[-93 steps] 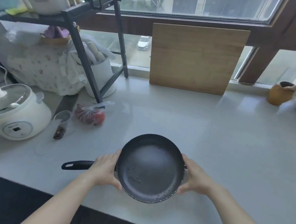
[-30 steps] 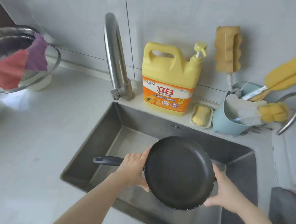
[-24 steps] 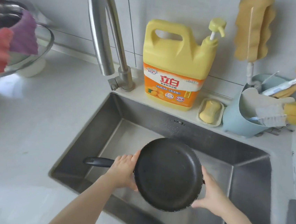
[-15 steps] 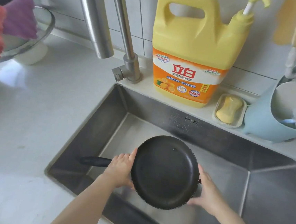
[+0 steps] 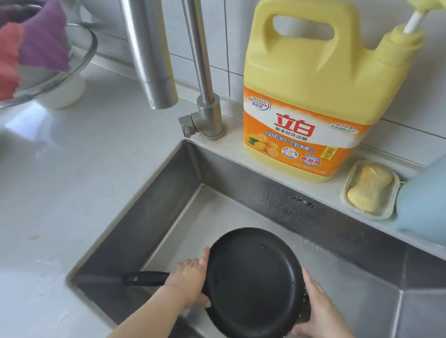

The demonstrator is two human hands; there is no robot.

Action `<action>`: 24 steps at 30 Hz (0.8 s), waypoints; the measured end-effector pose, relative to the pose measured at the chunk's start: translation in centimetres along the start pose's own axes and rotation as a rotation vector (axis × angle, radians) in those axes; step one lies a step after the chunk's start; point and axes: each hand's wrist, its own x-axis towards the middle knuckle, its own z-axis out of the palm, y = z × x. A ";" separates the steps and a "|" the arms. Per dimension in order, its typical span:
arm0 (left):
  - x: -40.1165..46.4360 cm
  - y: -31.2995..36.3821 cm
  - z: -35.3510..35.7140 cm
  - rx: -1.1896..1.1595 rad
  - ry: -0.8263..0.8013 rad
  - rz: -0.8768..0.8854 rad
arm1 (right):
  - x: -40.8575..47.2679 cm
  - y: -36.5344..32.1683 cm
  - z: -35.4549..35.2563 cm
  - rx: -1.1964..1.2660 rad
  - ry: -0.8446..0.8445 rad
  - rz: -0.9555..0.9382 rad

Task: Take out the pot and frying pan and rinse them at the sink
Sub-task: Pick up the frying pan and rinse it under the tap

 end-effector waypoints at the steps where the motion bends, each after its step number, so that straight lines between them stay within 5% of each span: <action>1: -0.1 0.1 -0.8 -0.105 0.023 -0.022 | 0.1 0.0 -0.1 -0.010 0.001 0.002; 6: -0.5 -0.7 -10.0 -0.844 0.618 -0.113 | 0.1 -0.5 -0.5 -0.054 -0.008 -0.013; 9: -0.4 -1.2 -17.2 -0.978 0.909 -0.090 | 0.2 -0.8 -0.6 -0.076 0.008 -0.015; 14: 0.9 -0.8 -24.0 -1.012 0.928 -0.160 | 0.1 -0.9 -0.8 -0.076 -0.004 -0.009; 24: 2.8 -1.6 -23.9 -1.014 0.941 -0.207 | 0.6 0.0 -0.3 -0.089 -0.010 -0.011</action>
